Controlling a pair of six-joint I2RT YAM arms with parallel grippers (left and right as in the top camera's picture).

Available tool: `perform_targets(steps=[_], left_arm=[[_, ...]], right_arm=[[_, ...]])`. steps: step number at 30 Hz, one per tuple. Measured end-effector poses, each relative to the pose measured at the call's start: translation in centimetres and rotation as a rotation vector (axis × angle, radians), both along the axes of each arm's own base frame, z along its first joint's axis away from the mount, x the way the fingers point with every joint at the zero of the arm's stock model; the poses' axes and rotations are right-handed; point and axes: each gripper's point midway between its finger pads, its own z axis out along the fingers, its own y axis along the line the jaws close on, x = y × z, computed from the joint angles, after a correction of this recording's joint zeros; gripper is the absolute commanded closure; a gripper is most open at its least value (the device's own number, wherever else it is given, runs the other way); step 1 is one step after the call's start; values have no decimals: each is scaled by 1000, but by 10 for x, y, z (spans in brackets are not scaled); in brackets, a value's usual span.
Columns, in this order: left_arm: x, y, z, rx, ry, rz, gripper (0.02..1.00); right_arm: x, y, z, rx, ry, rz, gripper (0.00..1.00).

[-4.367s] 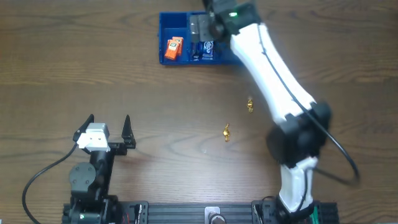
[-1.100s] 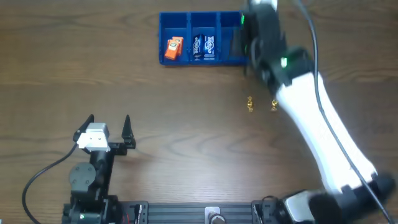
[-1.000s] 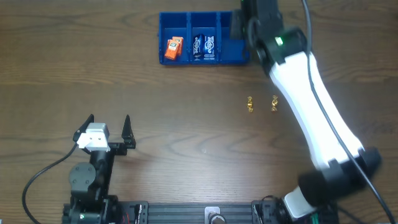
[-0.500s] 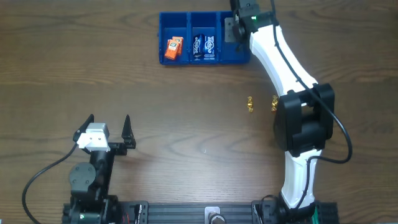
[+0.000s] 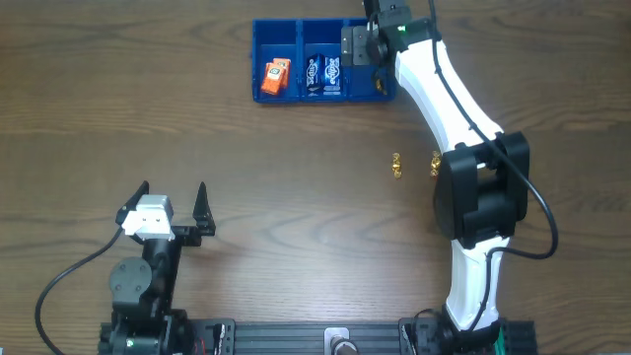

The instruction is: Sort Candies Into Trays

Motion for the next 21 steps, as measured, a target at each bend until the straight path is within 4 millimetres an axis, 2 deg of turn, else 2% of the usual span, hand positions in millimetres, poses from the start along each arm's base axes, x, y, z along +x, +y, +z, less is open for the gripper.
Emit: perform_targets(steps=[4,6,9,12,14,16,17,21], left_arm=[[0,0,0,0,0,0,20],[0,0,0,0,0,0,20],[0,0,0,0,0,0,20],[0,0,0,0,0,0,23],[0,0,0,0,1,0,20],[0,0,0,0,0,0,23],[0,0,0,0,0,0,20],[0,0,0,0,0,0,23]], right_arm=[[-9,-3,-1,-9,35,1,34],[-20,-5,6,-16,59,1,34],[-43,-13,35,-22,69,2,34],[-77,-23,80,-13,31,2,36],[-102,-30,93,-11,20,1,34],[-126,-38,86,-15,40,-1,34],[-138,-41,74,-21,65,-3,36],[-177,-48,-14,-46,240,3,58]])
